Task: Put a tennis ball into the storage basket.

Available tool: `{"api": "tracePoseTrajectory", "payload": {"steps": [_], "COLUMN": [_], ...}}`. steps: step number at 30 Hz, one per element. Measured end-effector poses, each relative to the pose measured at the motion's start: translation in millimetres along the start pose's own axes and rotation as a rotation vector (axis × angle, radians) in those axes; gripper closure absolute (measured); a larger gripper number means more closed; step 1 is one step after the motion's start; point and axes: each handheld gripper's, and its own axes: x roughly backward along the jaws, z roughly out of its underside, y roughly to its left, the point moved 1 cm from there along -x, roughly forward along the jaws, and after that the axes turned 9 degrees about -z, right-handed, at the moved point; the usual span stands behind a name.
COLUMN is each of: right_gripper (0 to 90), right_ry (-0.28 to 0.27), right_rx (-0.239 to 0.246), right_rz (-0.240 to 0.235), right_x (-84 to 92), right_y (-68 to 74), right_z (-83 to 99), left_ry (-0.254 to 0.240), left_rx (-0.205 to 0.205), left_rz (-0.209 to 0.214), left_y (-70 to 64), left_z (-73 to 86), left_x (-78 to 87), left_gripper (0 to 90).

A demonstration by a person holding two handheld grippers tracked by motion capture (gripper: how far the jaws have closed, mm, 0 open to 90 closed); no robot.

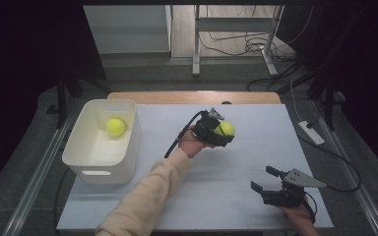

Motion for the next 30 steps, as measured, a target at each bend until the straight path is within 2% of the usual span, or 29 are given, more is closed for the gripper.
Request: {"api": "tracePoseTrajectory", "payload": {"steps": [10,17,30], "right_gripper": [13.9,13.9,13.9], "right_ry": [0.003,0.005,0.008], "right_rx": [0.001,0.001,0.001], "right_rz": [-0.001,-0.002,0.001], "right_x": [-0.3,-0.5,-0.8], "right_y": [-0.1,0.1,0.0], "right_z": [0.1,0.3,0.5], "left_ry": [-0.018,-0.045,-0.068], "left_rx": [0.009,0.0,0.006], "left_rz": [-0.01,-0.028,-0.029], "left_y": [2.0,3.2,5.4], "left_z": [2.5,3.2,7.1], "left_x": [11.5,21.7,33.5], "left_gripper": [26.6,26.6,26.6]}}
